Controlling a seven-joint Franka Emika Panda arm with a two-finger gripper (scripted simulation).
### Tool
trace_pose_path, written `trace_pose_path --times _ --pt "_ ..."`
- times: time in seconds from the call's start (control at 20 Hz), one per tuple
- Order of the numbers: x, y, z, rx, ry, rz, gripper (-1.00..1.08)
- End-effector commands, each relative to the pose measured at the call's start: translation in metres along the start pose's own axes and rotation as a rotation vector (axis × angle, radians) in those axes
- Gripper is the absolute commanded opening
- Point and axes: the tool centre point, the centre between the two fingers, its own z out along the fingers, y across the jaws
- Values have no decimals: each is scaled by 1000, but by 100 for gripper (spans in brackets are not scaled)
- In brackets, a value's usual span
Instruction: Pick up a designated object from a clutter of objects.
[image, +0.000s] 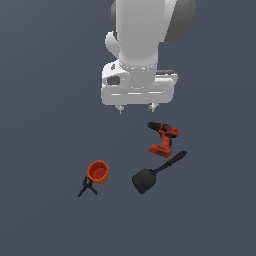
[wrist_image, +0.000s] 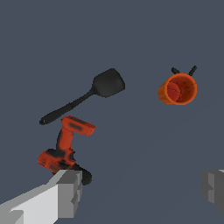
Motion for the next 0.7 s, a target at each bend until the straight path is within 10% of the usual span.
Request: trace_pose_path --times 0.0,0.65 --pt "0 0 0 0 0 0 100" --pt "7 -1 5 -29 0 -43 100"
